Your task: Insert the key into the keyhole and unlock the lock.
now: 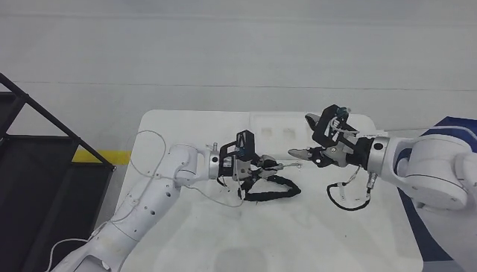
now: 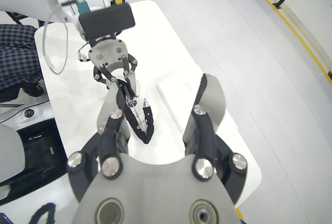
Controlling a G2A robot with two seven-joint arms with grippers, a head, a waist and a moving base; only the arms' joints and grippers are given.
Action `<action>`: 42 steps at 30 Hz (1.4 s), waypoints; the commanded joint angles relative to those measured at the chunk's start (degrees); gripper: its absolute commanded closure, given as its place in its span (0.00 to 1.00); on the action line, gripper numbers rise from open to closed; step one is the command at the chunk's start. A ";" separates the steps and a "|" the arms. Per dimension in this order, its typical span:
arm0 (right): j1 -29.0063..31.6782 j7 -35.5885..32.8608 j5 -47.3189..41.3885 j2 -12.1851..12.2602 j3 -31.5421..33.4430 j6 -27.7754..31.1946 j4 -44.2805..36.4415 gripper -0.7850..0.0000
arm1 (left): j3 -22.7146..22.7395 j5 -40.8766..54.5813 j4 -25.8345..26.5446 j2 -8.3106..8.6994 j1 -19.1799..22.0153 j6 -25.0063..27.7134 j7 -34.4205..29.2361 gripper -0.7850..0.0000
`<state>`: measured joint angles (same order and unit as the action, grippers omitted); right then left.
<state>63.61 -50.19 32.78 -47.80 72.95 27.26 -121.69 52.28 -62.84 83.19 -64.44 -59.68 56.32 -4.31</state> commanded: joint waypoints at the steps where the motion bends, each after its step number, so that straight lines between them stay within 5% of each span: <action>1: 0.55 0.19 -0.61 0.12 1.01 0.00 -0.18 0.00 | -1.38 -0.98 -1.56 -0.28 0.06 0.10 -0.06 1.00; 14: 3.01 0.21 -1.82 0.59 4.45 -0.12 -0.69 0.00 | -13.62 -6.58 -13.99 -3.66 4.96 1.68 -1.15 0.98; 16: 3.19 0.14 -2.17 0.60 4.41 -0.03 -0.42 0.00 | -15.95 -6.33 -15.64 -4.12 5.87 1.68 -1.37 0.00; 26: 2.96 2.44 -4.63 0.22 1.51 2.64 5.50 0.00 | -19.80 1.17 -20.55 -4.11 13.39 1.68 1.13 0.00; 33: -1.35 6.62 -7.04 -0.67 -2.78 10.17 14.55 0.00 | -16.70 5.59 -19.52 -0.24 21.20 1.68 3.40 0.00; 42: -13.96 13.23 -8.81 -2.53 -7.34 21.78 29.24 0.00 | -13.32 17.35 -14.84 5.56 31.55 1.68 -3.93 0.00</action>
<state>51.25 -37.60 24.30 -50.16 65.88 48.25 -94.19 38.84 -48.02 68.12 -59.39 -29.22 58.00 -7.58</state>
